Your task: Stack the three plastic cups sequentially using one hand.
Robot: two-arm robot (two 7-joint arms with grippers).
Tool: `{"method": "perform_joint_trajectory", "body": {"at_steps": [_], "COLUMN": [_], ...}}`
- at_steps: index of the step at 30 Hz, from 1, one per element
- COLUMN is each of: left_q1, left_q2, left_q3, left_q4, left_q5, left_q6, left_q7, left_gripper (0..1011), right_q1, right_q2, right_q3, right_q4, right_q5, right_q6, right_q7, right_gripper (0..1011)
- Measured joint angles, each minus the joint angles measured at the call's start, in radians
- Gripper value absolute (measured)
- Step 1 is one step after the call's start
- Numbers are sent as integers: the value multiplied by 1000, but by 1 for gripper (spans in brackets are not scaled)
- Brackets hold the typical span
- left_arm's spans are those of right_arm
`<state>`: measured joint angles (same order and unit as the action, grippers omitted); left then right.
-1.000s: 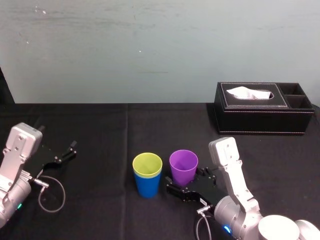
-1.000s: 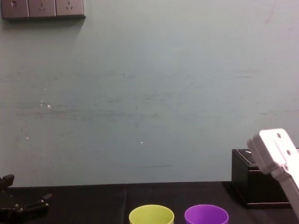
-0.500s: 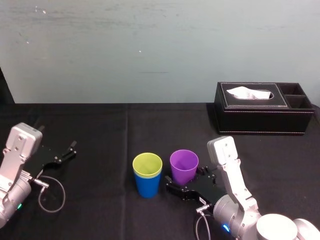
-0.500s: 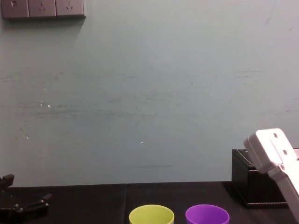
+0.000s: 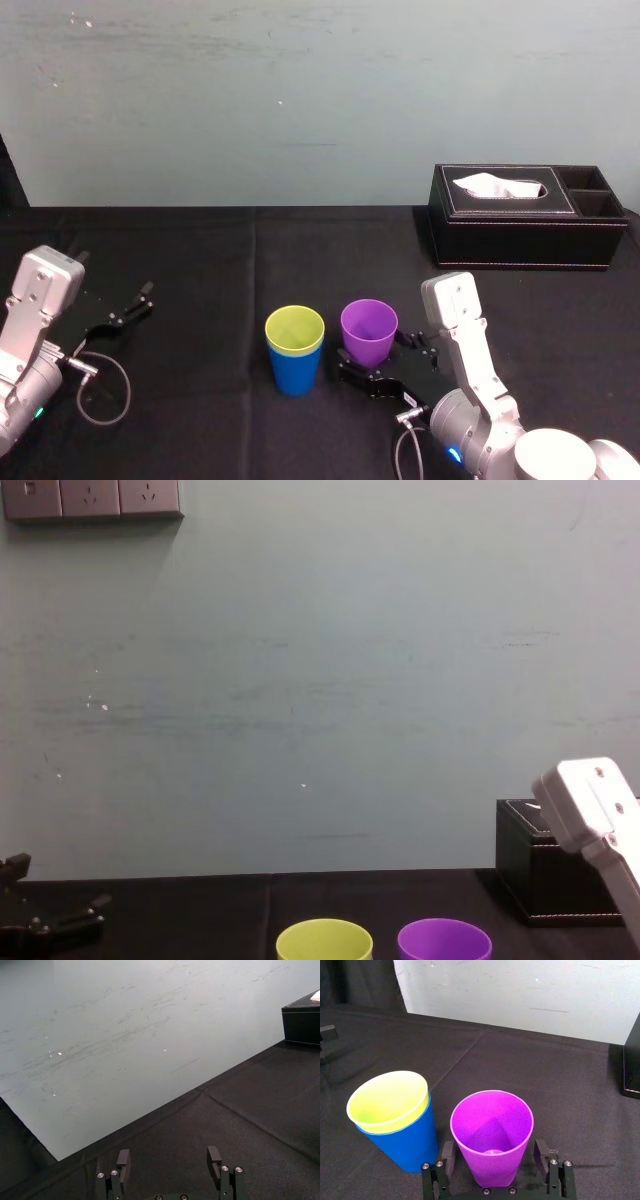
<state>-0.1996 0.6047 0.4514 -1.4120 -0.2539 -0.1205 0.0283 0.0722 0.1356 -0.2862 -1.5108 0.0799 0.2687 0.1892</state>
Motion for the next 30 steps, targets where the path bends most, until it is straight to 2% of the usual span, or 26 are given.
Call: {"method": "perform_joint_trajectory", "body": {"at_steps": [30], "left_q1": [0], "left_q2": [0], "left_q3": [0], "left_q4": [0], "left_q5": [0], "left_q6": [0], "left_q7": [0], "left_gripper": [1000], "right_q1": [20], "right_q2": [-35], "right_q3": [2], "right_q4": [42], "right_q5": [-33], "right_q6": [-28], "right_q7": [-14], "right_gripper": [1003]}}
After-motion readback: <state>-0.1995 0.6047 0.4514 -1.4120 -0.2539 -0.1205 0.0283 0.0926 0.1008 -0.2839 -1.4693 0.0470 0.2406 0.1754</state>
